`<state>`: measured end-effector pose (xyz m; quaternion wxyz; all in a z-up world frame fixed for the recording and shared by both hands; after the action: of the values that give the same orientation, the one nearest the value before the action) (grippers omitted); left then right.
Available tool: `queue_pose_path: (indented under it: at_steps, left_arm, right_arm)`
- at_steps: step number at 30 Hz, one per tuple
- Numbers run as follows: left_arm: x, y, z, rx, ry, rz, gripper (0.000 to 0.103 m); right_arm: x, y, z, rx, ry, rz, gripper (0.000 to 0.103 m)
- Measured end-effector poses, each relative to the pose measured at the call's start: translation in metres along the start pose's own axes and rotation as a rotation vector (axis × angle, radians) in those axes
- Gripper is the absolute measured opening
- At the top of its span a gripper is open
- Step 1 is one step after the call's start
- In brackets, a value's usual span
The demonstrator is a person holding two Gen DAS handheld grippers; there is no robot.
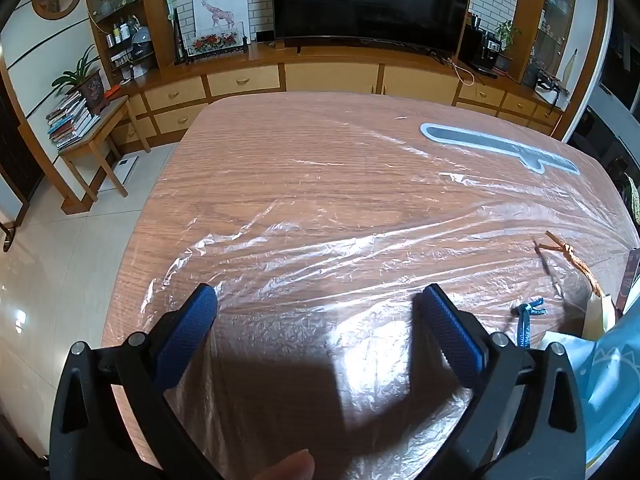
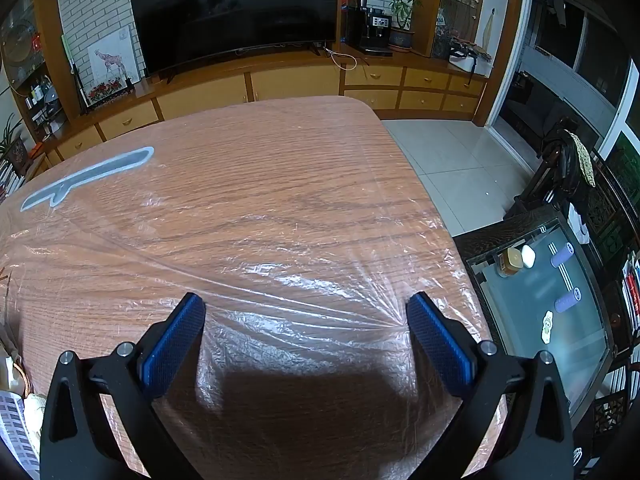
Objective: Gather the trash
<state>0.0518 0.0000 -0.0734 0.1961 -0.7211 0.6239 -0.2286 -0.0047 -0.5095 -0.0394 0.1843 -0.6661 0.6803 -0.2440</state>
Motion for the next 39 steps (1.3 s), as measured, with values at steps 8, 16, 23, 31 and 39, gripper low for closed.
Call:
queue_pose_path:
  at_steps: [8, 16, 23, 31, 39]
  left_arm:
    - [-0.0005, 0.0005, -0.0001, 0.002, -0.002, 0.001, 0.102]
    - [0.0, 0.0003, -0.0002, 0.001, -0.003, 0.002, 0.102]
    - [-0.0004, -0.0001, 0.0002, 0.001, -0.003, 0.001, 0.102]
    - [-0.0002, 0.0003, -0.0001, 0.001, -0.002, 0.001, 0.102]
    - [-0.0003, 0.0003, -0.0001, 0.001, -0.002, 0.001, 0.102]
  right_arm:
    - [-0.0003, 0.0019, 0.0012, -0.023, -0.004, 0.001, 0.099]
    - [-0.0004, 0.002, 0.0012, -0.023, -0.004, 0.001, 0.099]
    - [-0.0003, 0.002, 0.0011, -0.023, -0.004, 0.001, 0.099]
    - [-0.0002, 0.0019, 0.0011, -0.023, -0.004, 0.001, 0.099]
    - [-0.0002, 0.002, 0.0011, -0.023, -0.004, 0.001, 0.099]
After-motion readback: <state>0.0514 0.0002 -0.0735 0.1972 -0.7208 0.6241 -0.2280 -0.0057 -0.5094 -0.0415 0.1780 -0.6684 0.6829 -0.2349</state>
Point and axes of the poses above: each gripper's, at about its wrist camera, not at the fingertips, and z roughly the way its jaws point, x to its right, y to its underside, the point moved 9 cm from there along z, roughly the way its jaws point, and after that the axes turned 8 degrees about -z, right-handed, at the moved point
